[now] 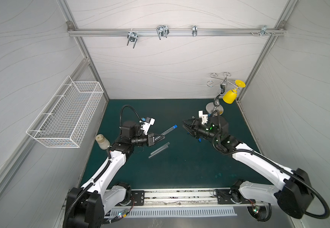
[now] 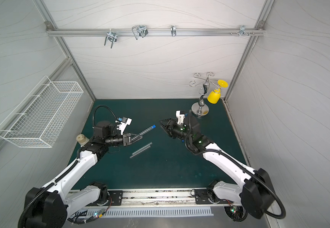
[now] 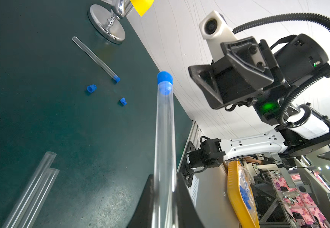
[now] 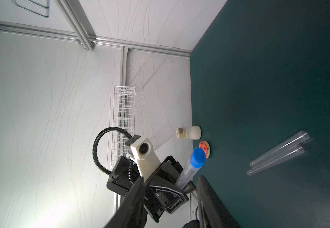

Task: Insert stoppers into test tubes
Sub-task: Insert the stopper into the test tube.

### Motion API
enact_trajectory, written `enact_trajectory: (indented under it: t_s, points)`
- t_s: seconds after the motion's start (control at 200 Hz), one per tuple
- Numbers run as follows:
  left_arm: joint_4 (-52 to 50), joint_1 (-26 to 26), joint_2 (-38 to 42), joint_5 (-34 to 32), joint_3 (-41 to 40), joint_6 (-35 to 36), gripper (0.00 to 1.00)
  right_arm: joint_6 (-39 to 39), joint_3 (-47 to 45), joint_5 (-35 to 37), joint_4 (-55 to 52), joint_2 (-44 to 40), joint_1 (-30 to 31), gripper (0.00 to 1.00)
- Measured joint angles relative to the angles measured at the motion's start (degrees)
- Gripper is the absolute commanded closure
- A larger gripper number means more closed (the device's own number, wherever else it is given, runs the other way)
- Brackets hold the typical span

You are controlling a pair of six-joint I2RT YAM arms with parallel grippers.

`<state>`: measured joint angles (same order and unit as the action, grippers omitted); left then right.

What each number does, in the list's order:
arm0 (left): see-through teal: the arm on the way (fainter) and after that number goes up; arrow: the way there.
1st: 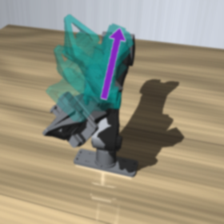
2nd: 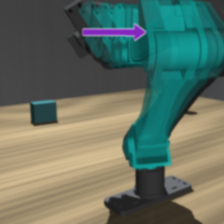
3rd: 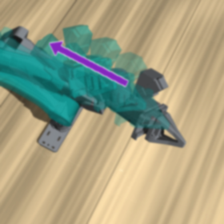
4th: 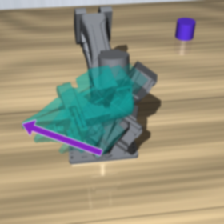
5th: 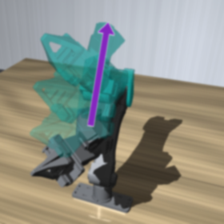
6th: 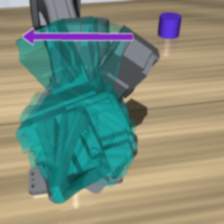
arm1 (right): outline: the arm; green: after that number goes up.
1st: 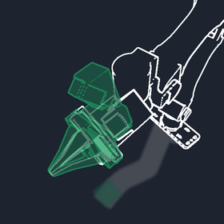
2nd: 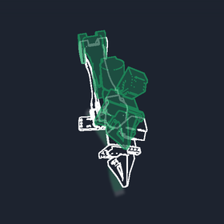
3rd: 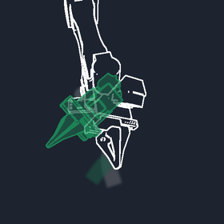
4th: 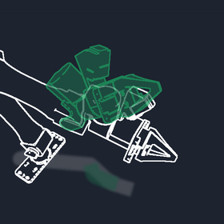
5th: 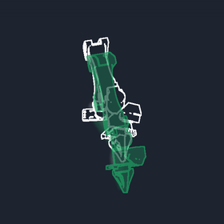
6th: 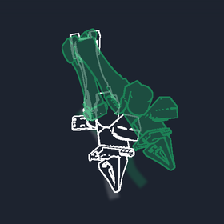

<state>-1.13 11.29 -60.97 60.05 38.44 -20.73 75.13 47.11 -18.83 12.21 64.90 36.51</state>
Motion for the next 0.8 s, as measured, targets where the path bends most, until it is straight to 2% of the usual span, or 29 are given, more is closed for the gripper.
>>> enact_trajectory:
  t_s: [0.115, 0.225, 0.38, 0.53, 0.8]
  points:
    - [-3.7, -0.1, 0.0, 2.4, 1.6, 4.4, 1.0, -5.8, -1.2, -5.4, -3.6, -4.0, -6.3, 0.56]
    - [-8.2, -0.2, -0.1, 4.8, 3.4, 9.6, 1.0, -15.0, 0.5, -12.4, -7.6, -4.8, -10.5, 0.57]
    - [-13.6, -0.4, -0.3, 8.0, 4.4, 15.4, 1.0, -28.9, 4.0, -21.0, -12.5, -5.3, -10.7, 0.63]
    - [-18.6, -0.4, -0.6, 9.8, 5.5, 20.3, 1.0, -41.2, 3.9, -26.2, -14.9, -7.6, -10.7, 0.64]
    - [-22.4, -0.4, -0.6, 11.8, 6.2, 24.2, 1.0, -54.1, 2.8, -32.6, -16.7, -7.1, -10.6, 0.66]
